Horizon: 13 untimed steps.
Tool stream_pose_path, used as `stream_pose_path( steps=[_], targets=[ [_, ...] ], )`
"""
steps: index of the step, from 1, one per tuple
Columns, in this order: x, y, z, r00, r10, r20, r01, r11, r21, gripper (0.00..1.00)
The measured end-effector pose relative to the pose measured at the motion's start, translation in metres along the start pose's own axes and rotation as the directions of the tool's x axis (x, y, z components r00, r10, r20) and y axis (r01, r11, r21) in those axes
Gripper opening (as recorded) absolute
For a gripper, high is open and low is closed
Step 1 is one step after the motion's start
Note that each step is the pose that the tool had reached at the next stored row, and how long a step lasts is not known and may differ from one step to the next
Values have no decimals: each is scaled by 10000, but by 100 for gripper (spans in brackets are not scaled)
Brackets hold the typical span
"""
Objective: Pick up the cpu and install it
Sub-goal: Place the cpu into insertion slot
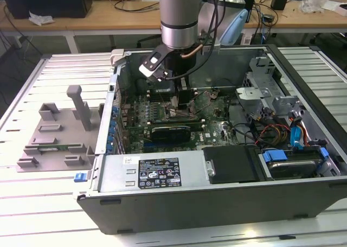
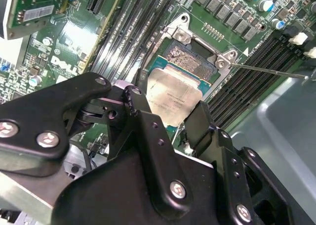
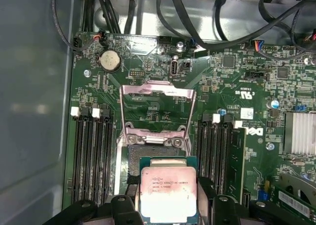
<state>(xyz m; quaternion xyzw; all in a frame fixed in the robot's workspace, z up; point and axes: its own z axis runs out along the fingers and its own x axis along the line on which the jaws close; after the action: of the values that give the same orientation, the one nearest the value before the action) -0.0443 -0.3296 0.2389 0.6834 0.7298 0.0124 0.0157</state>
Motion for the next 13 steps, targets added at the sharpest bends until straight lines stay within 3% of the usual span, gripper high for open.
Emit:
stream_pose_path(
  steps=[13],
  targets=[
    [51, -6, 130, 9999, 168, -28, -168, 9999, 0, 55]
  ],
)
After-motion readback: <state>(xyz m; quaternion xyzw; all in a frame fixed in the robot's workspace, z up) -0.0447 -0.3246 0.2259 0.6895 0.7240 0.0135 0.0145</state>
